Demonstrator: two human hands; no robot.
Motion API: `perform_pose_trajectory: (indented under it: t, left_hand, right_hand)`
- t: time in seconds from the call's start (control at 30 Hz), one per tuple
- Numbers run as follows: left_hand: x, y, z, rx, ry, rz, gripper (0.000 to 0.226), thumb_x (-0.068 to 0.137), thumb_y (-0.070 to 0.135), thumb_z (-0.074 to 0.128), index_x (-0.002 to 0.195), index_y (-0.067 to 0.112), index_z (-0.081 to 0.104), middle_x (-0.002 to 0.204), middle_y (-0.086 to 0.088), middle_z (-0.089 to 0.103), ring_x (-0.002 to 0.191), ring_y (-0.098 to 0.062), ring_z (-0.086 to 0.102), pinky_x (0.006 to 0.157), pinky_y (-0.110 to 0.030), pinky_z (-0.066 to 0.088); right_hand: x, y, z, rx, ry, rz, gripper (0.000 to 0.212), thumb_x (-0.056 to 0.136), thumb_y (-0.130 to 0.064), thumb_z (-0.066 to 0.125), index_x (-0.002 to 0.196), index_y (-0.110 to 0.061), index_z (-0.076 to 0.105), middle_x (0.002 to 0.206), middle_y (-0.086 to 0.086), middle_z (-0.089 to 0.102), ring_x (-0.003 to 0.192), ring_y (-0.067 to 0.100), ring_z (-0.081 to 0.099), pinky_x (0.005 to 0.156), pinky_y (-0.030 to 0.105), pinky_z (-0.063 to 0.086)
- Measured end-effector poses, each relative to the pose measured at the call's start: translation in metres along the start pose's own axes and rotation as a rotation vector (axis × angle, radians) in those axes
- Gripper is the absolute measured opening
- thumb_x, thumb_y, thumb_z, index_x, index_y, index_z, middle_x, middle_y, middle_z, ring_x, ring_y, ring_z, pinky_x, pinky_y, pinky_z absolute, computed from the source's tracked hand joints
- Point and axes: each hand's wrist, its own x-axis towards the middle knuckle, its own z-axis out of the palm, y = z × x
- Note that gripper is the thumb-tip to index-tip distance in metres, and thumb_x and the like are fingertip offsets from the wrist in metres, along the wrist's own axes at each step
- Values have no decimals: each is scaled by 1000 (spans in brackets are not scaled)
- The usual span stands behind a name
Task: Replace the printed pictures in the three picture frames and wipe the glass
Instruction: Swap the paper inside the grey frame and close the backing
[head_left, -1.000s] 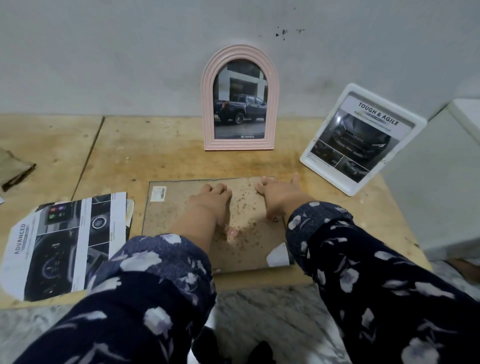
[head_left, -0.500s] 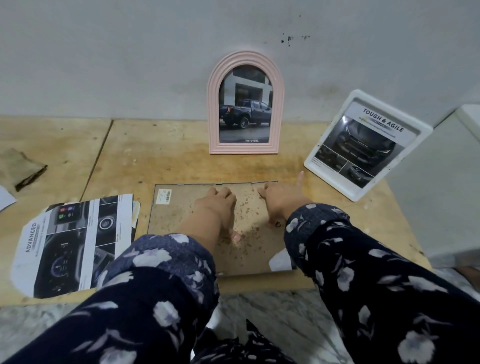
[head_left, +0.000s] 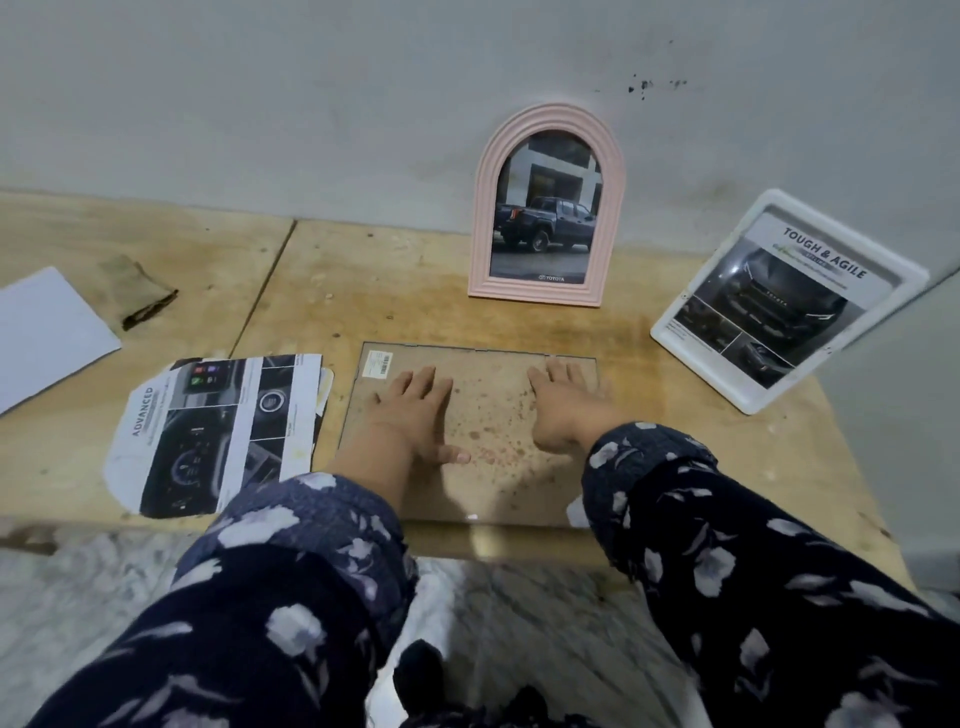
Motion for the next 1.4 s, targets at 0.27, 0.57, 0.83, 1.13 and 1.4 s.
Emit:
perform_pose_trajectory:
  t: [0.27, 0.57, 0.83, 1.13, 1.4]
  left_hand:
    - [-47, -63, 0, 95, -87, -104, 127, 67, 68, 71, 153, 25, -12, 160, 10, -15, 148, -16, -11, 115, -62, -4]
    - [-44, -59, 16, 112, -59, -179, 123, 73, 65, 68, 151, 24, -18, 158, 8, -25, 144, -24, -27, 108, -68, -14]
    - [-65, -51, 30, 93, 4, -233, 101, 87, 62, 52, 153, 18, -11, 160, 5, -19, 146, -24, -20, 111, -67, -8]
    - [-110, -16, 84, 60, 398, -237, 56, 101, 49, 19, 148, 20, 30, 155, 3, 30, 142, -14, 24, 119, -42, 4]
    - [-105, -11, 91, 74, 399, -273, 80, 91, 71, 20, 150, 17, 28, 157, 1, 28, 140, -16, 32, 118, -36, 12]
  right_hand:
    - [6, -65, 11, -54, -145, -193, 127, 67, -49, 80, 151, -31, -14, 156, 1, -30, 143, 30, -26, 112, 65, -5]
    - [5, -68, 27, -2, -106, -182, 129, 69, -43, 81, 149, -31, -19, 151, 1, -38, 136, 32, -38, 105, 64, -20]
    - [-19, -49, 51, 46, 142, -234, 91, 78, -58, 64, 150, -40, 11, 161, 0, -8, 147, 27, -15, 111, 65, -10]
    - [-47, -10, 83, 6, 497, -209, 49, 91, -55, 47, 136, -37, 45, 147, 0, 36, 136, 24, 26, 114, 52, 11]
    - [-52, -12, 108, 90, 571, -245, 32, 100, -40, 38, 126, -39, 57, 133, -9, 50, 133, 20, 31, 107, 43, 20]
